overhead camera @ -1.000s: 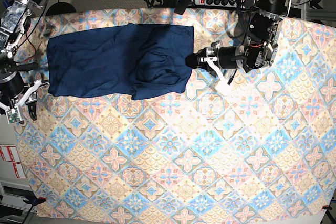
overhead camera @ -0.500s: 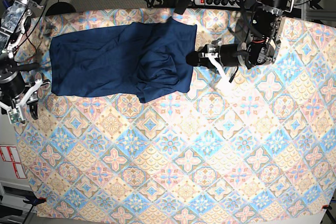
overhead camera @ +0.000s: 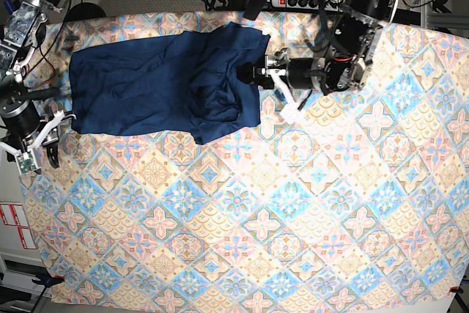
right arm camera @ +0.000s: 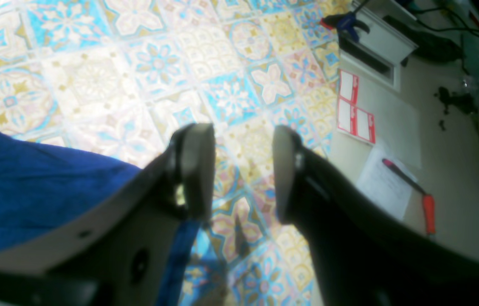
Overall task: Fold the T-shirt properly
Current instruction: 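Pull the shirt edge with the left gripper away from the right gripper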
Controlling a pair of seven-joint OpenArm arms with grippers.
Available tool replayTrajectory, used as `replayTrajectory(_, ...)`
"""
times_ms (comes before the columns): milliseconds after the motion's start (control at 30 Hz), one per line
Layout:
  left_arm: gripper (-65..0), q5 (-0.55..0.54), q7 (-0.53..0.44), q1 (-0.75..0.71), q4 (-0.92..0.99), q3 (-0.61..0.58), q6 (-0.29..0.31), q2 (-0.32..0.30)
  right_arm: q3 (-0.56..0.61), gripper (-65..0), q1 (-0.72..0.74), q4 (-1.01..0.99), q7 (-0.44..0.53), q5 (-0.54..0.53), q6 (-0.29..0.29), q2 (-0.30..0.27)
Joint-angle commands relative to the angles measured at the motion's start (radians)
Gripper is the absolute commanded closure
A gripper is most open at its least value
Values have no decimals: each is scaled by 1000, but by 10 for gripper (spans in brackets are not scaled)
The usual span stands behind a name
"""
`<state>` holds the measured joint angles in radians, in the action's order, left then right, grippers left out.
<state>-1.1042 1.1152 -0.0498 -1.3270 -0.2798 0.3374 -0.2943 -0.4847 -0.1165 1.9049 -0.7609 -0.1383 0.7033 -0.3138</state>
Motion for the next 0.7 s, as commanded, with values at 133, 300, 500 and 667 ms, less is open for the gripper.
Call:
replayTrajectory(133, -424, -124, -4, 1, -29, 3, 9, -69, -4, -218, 11, 18, 27, -13, -5, -18)
replayTrajectory(300, -424, -133, -8, -11, -27, 3, 9, -113, -2, -218, 11, 18, 25, -13, -5, -18)
replayTrajectory(500, -424, -130, -13, 3, 47, 3, 9, -101, -2, -218, 11, 18, 27, -13, -5, -18)
replayTrajectory(667, -424, -63, -39, 63, 165, -6, 10, -9, -2, -218, 11, 18, 28, -13, -5, -18)
